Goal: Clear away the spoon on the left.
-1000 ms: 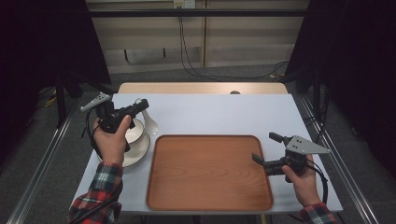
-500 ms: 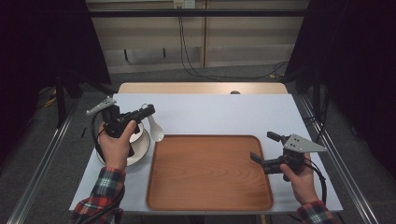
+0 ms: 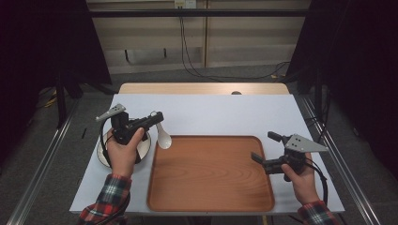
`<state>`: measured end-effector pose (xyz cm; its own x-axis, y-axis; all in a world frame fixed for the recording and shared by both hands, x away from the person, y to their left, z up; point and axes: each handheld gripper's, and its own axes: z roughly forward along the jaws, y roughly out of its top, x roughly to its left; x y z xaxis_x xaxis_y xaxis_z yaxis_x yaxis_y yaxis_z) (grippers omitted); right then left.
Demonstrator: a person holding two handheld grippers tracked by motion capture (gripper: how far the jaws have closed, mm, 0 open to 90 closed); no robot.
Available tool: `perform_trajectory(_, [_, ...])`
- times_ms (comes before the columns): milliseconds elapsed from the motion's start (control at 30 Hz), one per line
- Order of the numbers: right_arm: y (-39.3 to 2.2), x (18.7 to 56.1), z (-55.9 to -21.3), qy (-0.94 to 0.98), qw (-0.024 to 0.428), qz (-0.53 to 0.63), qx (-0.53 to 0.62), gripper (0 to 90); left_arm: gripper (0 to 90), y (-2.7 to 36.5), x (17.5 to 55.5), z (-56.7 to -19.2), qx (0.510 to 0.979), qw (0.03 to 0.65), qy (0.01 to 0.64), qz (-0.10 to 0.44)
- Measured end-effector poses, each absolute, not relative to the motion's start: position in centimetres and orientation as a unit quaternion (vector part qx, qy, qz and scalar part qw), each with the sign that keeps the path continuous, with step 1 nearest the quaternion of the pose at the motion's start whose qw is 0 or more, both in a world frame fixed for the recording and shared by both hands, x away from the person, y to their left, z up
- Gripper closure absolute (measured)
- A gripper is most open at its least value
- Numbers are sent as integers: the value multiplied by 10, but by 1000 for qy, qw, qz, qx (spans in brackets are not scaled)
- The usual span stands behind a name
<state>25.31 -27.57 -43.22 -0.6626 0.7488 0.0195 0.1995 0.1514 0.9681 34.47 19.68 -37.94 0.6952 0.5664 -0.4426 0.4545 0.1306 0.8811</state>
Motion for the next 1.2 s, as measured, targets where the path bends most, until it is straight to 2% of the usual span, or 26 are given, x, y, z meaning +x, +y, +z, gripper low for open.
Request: perform_trajectory(1200, [-272, 250, -434, 728, 241, 552, 327, 4, 849, 176, 317, -417, 687, 632, 358, -13])
